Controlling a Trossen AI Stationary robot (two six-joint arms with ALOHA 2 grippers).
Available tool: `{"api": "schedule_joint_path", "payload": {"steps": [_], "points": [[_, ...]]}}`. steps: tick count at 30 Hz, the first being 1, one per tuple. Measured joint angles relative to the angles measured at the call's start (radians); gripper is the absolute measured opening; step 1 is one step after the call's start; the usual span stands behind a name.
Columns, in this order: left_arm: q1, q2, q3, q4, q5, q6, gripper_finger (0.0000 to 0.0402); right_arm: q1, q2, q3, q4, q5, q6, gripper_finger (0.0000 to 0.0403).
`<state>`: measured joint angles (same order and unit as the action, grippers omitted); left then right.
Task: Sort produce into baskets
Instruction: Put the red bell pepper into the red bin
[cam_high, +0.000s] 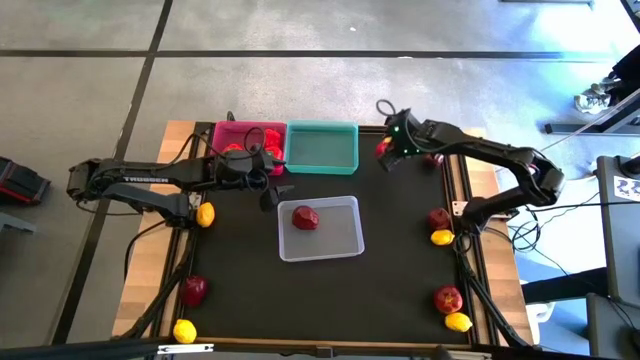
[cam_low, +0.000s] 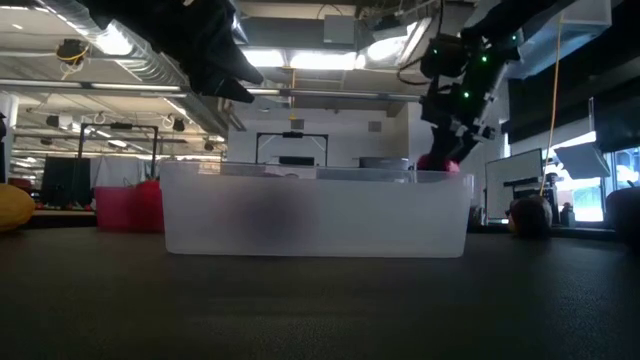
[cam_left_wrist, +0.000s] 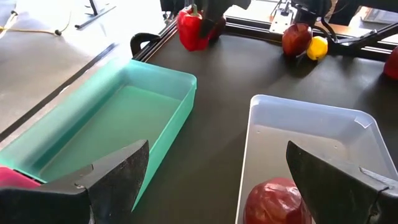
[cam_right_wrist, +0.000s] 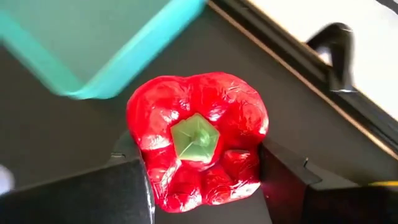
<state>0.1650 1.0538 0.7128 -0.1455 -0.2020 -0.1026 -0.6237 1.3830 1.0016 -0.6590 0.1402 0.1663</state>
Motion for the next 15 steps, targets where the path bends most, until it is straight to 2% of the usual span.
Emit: {"api": "schedule_joint_path", "payload": {"steps": [15], "points": [[-0.029, 0.001, 0.0, -0.001, 0.0, -0.001, 0.0377, 0.319, 0.0, 0.0, 0.058, -0.002, 0.117, 0.0156]]}}
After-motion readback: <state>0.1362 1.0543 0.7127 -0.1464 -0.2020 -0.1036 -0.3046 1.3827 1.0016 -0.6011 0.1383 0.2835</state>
